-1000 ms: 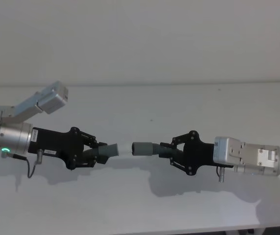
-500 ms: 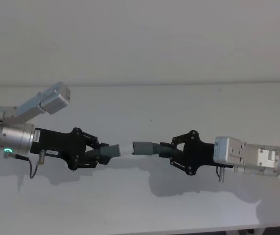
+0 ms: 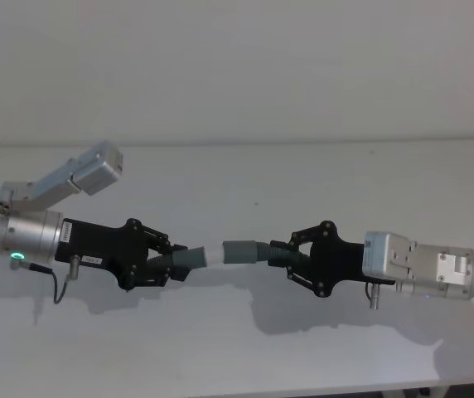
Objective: Use both hands to pick up one end of the pipe from the table, align the ends, and insert them.
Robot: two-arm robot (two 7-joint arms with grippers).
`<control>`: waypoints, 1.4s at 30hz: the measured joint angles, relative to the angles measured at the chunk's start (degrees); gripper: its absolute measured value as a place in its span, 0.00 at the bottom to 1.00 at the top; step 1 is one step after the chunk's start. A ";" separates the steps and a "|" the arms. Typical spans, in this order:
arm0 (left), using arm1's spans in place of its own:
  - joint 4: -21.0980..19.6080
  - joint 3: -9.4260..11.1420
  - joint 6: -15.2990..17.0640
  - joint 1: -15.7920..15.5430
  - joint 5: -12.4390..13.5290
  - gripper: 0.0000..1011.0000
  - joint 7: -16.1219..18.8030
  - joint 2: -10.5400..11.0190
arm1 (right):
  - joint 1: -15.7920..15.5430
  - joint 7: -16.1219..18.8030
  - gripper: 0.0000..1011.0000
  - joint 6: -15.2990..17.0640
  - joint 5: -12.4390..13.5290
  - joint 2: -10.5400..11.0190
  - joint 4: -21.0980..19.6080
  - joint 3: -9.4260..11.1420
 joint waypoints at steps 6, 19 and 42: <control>0.50 0.20 0.03 -0.15 0.02 0.33 -0.27 -0.34 | -0.02 0.22 0.18 -0.28 0.16 0.08 -0.09 -0.02; 1.18 0.57 0.41 -0.33 0.15 0.33 -0.64 -0.82 | 0.33 1.71 0.18 -1.14 1.02 0.33 -0.23 -0.74; 0.70 0.96 1.11 -0.15 0.15 0.33 -0.67 -0.64 | 0.87 3.48 0.17 -1.94 2.26 0.36 -0.97 -2.09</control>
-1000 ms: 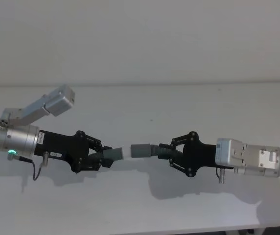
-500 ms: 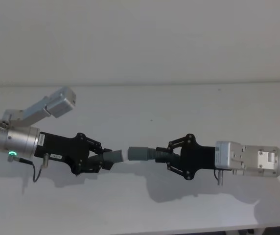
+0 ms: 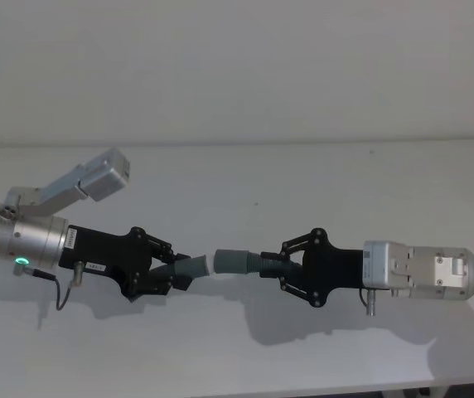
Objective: Use both hands to pick up one end of the pipe from the table, align the ends, and insert them.
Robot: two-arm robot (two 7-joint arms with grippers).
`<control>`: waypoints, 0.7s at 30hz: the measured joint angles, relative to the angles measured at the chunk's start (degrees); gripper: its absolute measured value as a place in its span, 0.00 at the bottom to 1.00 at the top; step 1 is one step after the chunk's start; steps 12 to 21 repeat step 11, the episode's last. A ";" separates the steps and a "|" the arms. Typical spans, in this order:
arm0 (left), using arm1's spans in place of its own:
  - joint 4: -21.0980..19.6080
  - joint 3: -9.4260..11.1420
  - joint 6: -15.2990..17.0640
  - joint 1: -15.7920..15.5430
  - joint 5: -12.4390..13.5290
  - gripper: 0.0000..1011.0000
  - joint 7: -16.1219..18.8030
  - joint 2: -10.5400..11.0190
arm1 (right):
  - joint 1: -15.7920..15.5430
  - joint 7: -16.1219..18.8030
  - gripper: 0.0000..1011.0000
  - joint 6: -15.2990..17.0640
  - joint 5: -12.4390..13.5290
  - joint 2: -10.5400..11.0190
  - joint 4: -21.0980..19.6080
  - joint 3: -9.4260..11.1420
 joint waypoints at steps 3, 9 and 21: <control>-0.04 0.01 0.02 0.01 0.00 0.33 0.01 0.00 | 0.02 0.06 0.17 -0.05 0.06 -0.01 -0.04 -0.06; -0.12 0.05 0.06 0.04 0.00 0.33 0.04 0.01 | 0.06 0.18 0.17 -0.09 0.11 -0.03 -0.10 -0.16; -0.13 0.06 0.07 0.04 -0.01 0.33 0.05 0.00 | 0.07 0.21 0.17 -0.10 0.12 -0.04 -0.10 -0.17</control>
